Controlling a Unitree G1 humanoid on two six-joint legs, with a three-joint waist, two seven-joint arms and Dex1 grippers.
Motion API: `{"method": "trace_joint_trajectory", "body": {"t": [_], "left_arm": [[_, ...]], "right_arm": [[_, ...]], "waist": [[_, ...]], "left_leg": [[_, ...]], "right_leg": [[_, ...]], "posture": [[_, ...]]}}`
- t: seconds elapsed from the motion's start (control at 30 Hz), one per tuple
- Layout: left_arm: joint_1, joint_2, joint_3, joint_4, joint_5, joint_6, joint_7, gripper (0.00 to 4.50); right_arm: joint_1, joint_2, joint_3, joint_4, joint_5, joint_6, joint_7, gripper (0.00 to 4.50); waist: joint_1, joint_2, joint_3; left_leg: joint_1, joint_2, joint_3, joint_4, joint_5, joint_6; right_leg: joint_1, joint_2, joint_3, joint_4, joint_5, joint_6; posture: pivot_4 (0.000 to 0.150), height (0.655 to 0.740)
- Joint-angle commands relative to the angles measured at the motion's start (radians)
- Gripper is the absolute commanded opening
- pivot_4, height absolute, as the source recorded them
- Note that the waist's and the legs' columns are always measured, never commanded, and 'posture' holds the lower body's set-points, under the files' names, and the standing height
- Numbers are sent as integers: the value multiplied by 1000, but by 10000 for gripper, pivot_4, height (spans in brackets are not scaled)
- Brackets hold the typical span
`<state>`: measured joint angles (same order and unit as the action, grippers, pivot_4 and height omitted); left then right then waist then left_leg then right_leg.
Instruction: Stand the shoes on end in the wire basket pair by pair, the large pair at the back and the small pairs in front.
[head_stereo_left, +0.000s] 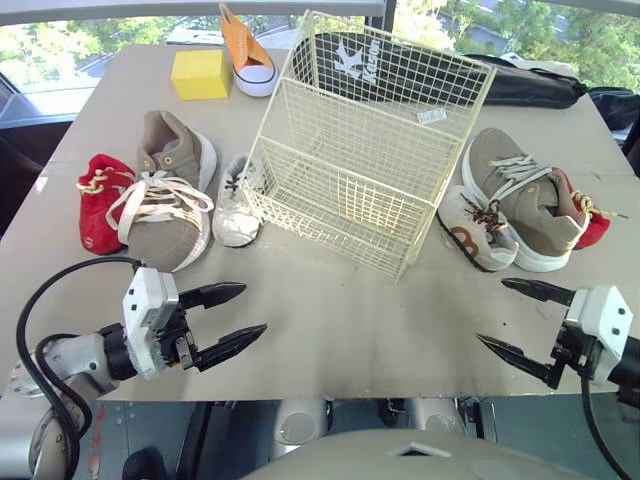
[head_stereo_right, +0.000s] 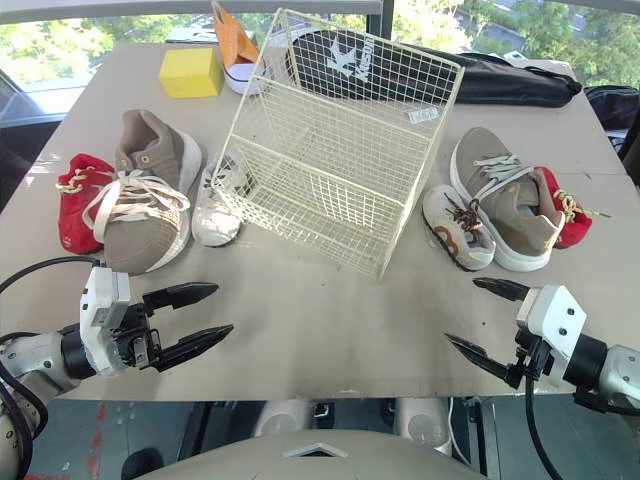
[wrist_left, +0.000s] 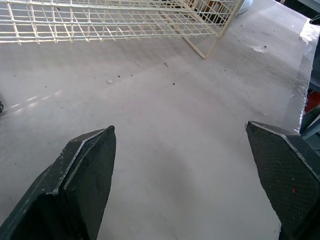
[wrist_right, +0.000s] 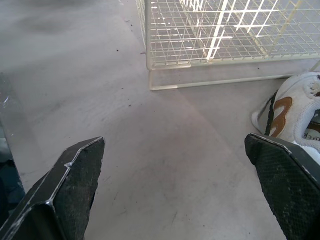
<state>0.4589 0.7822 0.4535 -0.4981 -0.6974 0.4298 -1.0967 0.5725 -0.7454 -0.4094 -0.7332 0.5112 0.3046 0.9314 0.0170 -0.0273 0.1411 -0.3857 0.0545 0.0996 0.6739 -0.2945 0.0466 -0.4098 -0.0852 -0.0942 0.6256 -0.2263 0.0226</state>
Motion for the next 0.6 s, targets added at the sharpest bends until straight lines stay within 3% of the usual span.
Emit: {"method": "trace_joint_trajectory", "body": {"t": [0.03, 0.23, 0.3, 0.4, 0.5, 0.6], "left_arm": [[-55, 11, -19, -22, 0, -24, -3, 45000], [-171, 7, -67, -56, -97, 35, -4, 45000], [-173, 22, -79, -58, -68, 7, -35, 45000], [-171, 37, -93, -63, -61, 4, -63, 45000], [-186, 35, -104, -58, -63, -1, -67, 45000], [-198, 35, -122, -58, -54, -9, -73, 45000]], "right_arm": [[-42, 8, 17, -54, 5, 9, -45, 44428], [-158, -40, 28, -253, 150, 222, -208, 44428], [-205, -129, -35, -295, 408, 304, -276, 44428], [-304, -274, -79, -304, 660, 364, -377, 44428], [-458, -480, -34, -261, 790, 458, -486, 44428], [-626, -573, 82, -215, 869, 473, -524, 44428]], "waist": [[0, 0, 0], [-1, 0, 0], [-3, 0, 0], [-2, -1, 0], [-2, 1, 1], [0, 0, 2]], "left_leg": [[0, 0, 0, 0, 0, 0], [1, 0, 0, 0, 0, 0], [0, 0, 0, 0, 0, 0], [0, -1, 1, 0, 0, 0], [0, -1, 1, -1, 0, 0], [0, -1, -1, -1, 0, 0]], "right_leg": [[0, 0, 0, 0, 0, 0], [0, 0, 0, 1, 0, 0], [0, 0, 0, 0, 0, -1], [0, 0, 0, -1, 3, -4], [0, -1, 0, -1, 3, -4], [-1, -1, -1, -1, 2, -4]], "posture": [[1500, 7400], [1500, 7400], [1500, 7400], [1500, 7400], [1500, 7400], [1500, 7400]]}}
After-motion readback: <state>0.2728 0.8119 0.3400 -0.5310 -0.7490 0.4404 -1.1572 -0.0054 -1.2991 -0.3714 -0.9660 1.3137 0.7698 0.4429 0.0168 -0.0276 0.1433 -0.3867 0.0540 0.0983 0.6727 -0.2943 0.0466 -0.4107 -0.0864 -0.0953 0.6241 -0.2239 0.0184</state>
